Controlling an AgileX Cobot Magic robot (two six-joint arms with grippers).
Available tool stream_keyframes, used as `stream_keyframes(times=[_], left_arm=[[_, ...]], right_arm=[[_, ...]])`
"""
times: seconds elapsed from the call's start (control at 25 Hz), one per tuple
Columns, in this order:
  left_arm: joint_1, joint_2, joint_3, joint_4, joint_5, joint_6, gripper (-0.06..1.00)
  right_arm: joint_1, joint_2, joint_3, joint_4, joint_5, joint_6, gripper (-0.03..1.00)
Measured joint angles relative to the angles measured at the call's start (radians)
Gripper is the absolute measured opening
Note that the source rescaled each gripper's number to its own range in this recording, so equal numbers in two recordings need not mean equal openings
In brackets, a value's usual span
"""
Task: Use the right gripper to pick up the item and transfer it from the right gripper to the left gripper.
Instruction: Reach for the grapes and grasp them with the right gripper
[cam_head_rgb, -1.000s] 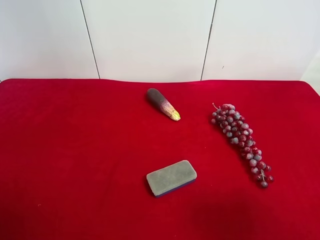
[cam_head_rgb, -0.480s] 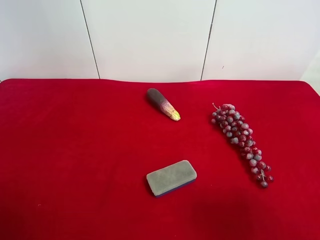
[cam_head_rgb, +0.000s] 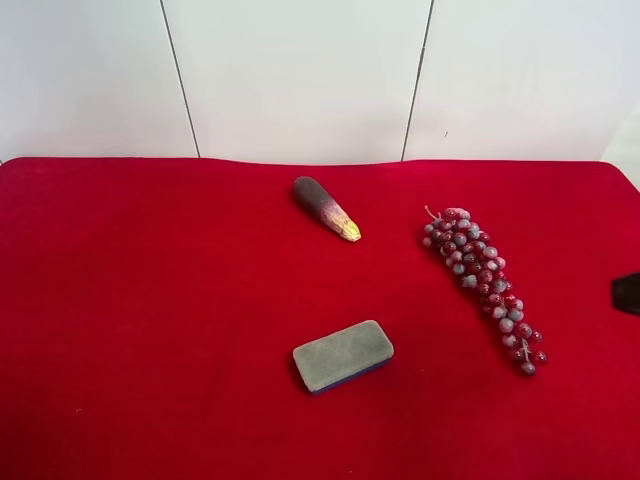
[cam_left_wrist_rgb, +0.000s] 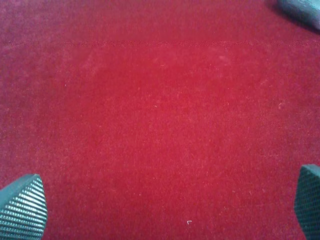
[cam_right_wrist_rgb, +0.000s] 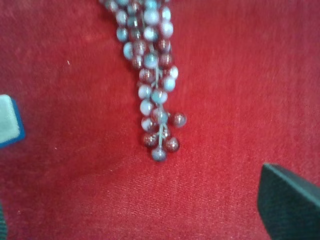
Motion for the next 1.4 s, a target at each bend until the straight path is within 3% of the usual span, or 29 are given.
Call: stream_keyframes(times=[0.56,1.4], left_arm=[[0.000,0.000,0.000,0.000,0.000,0.000,1.00],[0.000,0.000,0.000,0.000,0.000,0.000,1.00]], right_arm=[[0.000,0.442,-0.005,-0.026,-0.149,0.145,0.99],[0.000,0.785,-0.006,-0.053,-0.345,0.215,0.99]])
